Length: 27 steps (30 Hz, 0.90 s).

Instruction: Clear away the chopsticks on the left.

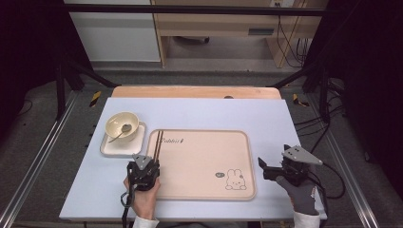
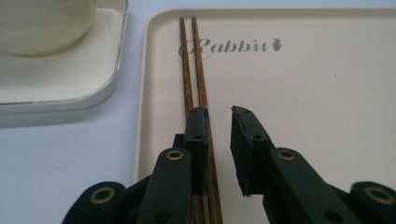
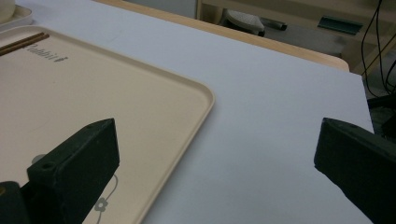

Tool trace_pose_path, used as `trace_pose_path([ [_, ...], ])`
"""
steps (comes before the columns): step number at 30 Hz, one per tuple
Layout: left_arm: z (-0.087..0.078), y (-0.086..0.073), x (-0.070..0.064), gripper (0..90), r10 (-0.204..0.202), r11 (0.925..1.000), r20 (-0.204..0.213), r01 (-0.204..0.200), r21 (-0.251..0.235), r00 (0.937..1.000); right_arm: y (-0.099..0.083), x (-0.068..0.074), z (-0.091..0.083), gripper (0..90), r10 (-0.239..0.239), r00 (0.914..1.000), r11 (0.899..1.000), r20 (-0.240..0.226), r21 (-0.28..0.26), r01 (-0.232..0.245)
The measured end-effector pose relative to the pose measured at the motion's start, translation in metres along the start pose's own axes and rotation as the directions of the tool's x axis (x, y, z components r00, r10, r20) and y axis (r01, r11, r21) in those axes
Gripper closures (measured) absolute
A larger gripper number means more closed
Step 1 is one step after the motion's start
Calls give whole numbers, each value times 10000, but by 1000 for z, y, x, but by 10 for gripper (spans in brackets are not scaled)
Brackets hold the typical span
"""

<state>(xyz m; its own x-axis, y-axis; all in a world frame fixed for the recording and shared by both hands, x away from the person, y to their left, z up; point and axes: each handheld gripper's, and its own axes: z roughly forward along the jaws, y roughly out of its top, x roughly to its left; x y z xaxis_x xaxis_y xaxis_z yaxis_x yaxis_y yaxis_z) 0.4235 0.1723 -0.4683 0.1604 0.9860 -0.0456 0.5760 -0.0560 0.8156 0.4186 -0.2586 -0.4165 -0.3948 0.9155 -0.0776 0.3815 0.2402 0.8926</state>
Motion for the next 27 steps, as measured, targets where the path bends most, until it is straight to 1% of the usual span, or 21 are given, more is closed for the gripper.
trace_pose_path([
  [1,-2,1,1,761,36,10000,58,-35,-87,10000,0,0,0,4,12,10000,10000,1,-1,-12],
  [2,-5,3,1,756,152,9995,173,-147,-274,9997,0,0,0,4,5,10000,10000,5,6,-5],
  [4,-9,5,3,744,215,9990,248,-205,-397,9995,0,0,0,4,-25,10000,10000,17,11,25],
  [6,-15,9,7,722,241,9976,542,-205,-668,9982,0,-1,-1,4,-35,10000,10000,46,-16,35],
  [11,-24,18,15,643,630,9939,873,-546,-957,9942,0,-1,-2,4,22,10000,10000,37,-27,-22],
  [13,-27,24,19,608,840,9920,1026,-735,-1023,9912,0,-1,-1,4,19,10000,10000,56,-14,-19],
  [14,-29,28,22,574,875,9915,1299,-737,-1070,9877,0,-1,-1,4,19,10000,10000,54,-32,-19],
  [15,-29,28,22,558,875,9915,1299,-737,-1070,9877,0,-1,-1,4,19,10000,10000,54,-32,-19],
  [16,-30,30,23,558,973,9907,1432,-822,-1082,9849,0,-1,-2,4,26,10000,10000,61,-27,-26],
  [18,-31,33,27,522,1286,9877,1617,-1117,-1092,9784,0,-2,-2,4,44,10000,10000,62,-43,-44],
  [20,-32,35,32,493,1359,9867,1849,-1160,-1142,9733,1,-2,-3,4,37,10000,10000,92,-72,-37],
  [23,-33,36,40,451,1487,9854,1955,-1286,-1119,9694,1,-3,-4,4,73,9999,9999,109,-101,-72],
  [25,-34,35,45,432,1645,9830,1920,-1447,-1129,9675,1,-3,-5,4,99,9999,9999,92,-121,-98],
  [27,-34,34,52,412,1711,9824,1979,-1519,-1086,9652,1,-4,-5,4,84,9999,9999,113,-130,-83],
])
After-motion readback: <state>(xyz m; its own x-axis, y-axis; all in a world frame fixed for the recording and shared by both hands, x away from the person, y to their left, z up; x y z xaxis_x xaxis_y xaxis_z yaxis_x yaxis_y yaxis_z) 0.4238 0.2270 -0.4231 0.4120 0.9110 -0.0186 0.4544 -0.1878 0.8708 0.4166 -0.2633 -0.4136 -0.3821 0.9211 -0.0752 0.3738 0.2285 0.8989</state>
